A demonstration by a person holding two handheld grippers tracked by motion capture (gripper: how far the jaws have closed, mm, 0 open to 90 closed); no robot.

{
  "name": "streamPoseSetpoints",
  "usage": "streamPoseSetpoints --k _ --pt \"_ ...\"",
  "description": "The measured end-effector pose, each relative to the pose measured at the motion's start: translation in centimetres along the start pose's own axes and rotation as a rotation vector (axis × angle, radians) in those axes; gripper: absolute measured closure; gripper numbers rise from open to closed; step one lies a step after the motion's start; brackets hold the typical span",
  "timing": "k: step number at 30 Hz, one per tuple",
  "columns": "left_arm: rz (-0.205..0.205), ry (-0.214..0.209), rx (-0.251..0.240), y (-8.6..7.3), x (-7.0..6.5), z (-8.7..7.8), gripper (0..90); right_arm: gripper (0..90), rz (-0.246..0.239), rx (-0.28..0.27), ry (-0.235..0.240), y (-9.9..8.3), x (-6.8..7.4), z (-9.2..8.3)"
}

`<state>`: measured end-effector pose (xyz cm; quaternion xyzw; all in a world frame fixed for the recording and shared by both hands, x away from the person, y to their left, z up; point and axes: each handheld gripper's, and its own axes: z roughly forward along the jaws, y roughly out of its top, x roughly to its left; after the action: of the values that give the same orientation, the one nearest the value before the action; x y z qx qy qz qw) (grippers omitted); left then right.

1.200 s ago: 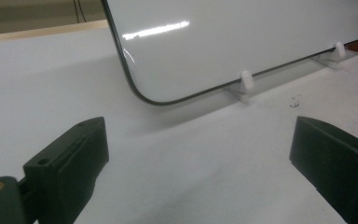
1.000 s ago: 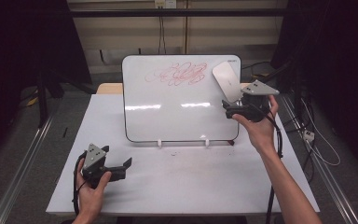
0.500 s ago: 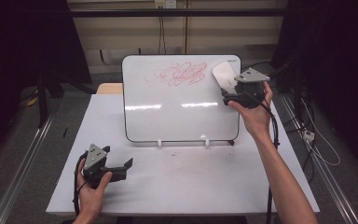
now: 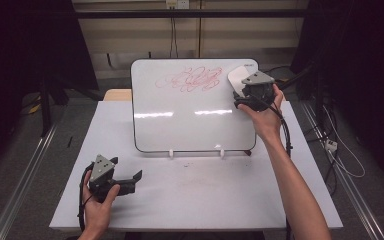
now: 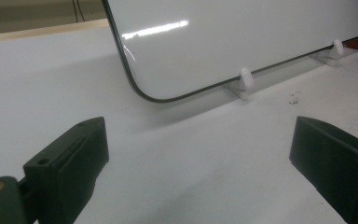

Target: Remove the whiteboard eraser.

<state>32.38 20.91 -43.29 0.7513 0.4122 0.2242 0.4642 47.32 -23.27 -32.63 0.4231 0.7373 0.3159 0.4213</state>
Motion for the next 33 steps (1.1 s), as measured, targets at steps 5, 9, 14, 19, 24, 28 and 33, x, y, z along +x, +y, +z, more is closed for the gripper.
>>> streamPoseSetpoints --k 5,9,14,19,24,28,33 --pt "-0.003 0.002 -0.002 0.0 0.0 0.0 4.5 30.8 -0.011 0.015 -0.013 0.0 0.1 0.3" --pt "-0.001 0.005 0.001 0.0 0.1 -0.1 4.4 31.0 -0.015 0.016 -0.016 0.0 0.1 0.4" --pt "0.0 0.004 -0.002 0.0 0.0 -0.1 4.5 31.4 -0.009 0.035 -0.016 0.2 0.2 0.3" --pt "-0.009 0.004 0.004 -0.1 0.1 0.1 4.5 31.5 0.008 0.041 -0.006 0.3 0.0 0.1" --pt "-0.003 -0.001 0.009 -0.2 0.2 0.1 4.5 31.5 0.055 0.04 0.031 0.3 -0.4 0.0" --pt "-0.004 0.005 0.016 -0.3 0.1 0.2 4.5 31.5 0.109 0.04 0.074 0.3 -1.0 -0.2" --pt "0.003 0.002 0.015 -0.4 -0.1 0.1 4.6 31.5 0.127 0.034 0.093 0.1 -1.2 -0.3"
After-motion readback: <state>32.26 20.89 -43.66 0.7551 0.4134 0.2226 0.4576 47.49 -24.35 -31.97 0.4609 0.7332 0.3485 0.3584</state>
